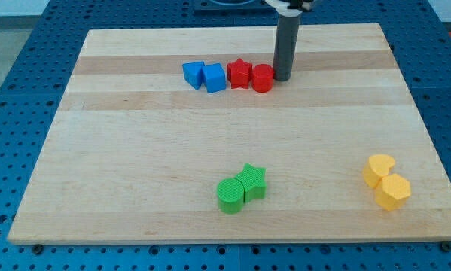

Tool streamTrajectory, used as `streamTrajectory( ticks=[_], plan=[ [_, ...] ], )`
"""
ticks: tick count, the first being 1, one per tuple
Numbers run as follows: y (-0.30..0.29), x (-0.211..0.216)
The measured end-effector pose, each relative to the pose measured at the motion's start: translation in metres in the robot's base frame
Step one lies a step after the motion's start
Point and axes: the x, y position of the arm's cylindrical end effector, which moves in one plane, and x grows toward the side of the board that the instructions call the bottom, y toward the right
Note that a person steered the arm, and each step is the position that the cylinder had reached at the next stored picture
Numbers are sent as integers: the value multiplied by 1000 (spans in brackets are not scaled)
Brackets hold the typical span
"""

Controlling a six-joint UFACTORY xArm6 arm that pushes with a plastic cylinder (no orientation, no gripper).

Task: Nudge the yellow hexagon along with yellow heart up a bit

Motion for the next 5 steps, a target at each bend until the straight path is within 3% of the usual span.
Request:
streamTrajectory(
  ticks=[5],
  plan=[
    [106,87]
  ],
)
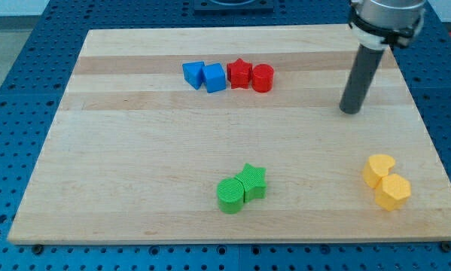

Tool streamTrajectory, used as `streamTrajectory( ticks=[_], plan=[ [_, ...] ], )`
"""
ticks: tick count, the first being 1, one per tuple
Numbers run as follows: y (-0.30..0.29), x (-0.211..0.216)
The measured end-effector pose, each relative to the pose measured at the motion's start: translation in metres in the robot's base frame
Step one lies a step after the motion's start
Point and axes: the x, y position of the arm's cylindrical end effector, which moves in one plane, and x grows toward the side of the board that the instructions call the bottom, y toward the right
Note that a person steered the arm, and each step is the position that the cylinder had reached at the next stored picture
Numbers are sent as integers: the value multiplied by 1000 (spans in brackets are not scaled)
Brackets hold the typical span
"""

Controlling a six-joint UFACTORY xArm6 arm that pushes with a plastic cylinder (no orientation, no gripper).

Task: Nudge the yellow hexagon along with yellow heart up a bit

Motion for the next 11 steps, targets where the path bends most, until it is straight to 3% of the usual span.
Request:
streamTrajectory(
  ticks=[2,4,6,7,9,11],
  plan=[
    [16,62],
    [46,86],
    [50,176],
    [48,194],
    [30,183],
    [8,130]
  ],
)
